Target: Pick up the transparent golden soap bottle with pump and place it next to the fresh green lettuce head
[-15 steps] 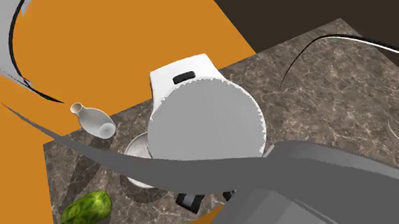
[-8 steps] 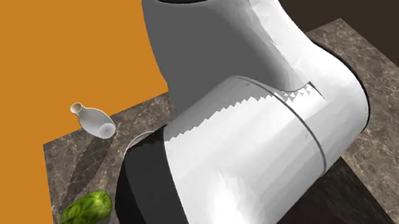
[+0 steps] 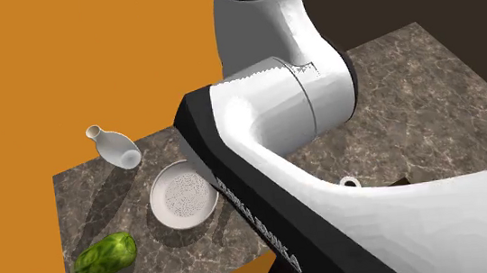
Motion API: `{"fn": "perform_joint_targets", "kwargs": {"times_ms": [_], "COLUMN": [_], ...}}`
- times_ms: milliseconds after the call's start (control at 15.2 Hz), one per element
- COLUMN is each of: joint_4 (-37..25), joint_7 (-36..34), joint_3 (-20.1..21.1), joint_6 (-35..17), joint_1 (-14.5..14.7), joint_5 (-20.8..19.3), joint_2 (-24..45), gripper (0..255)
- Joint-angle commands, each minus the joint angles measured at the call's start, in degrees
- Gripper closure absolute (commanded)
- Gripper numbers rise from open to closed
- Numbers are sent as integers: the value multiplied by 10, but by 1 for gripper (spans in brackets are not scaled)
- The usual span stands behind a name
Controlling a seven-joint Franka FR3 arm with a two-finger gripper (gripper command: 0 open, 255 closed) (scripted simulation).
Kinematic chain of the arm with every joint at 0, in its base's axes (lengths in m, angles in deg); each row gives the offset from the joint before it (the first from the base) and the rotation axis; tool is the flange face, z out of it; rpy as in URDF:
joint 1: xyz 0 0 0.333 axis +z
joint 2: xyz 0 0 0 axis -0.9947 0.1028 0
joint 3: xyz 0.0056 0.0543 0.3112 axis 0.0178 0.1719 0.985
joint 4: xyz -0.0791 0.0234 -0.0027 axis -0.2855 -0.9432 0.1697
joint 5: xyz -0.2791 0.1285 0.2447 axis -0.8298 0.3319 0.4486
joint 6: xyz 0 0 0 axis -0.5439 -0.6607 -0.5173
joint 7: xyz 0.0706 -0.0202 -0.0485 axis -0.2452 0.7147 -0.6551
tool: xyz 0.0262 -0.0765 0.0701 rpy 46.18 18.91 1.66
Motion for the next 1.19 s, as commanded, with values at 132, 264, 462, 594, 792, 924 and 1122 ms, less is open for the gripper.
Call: {"fn": "perform_joint_targets", "kwargs": {"times_ms": [132, 264, 462, 594, 792, 924, 1122], "joint_4": [-55, -88, -143, -184, -252, -303, -306], "joint_7": [46, 69, 99, 116, 135, 144, 146], "joint_3": [-8, -7, -1, 5, 16, 24, 27], "joint_6": [-25, -31, -35, -33, -26, -18, -28], "joint_1": [-16, -30, -55, -72, -101, -119, -123], "joint_5": [50, 75, 109, 129, 153, 166, 170], "joint_2": [91, 137, 205, 251, 320, 367, 380], "gripper": [0, 0, 0, 0, 0, 0, 0]}}
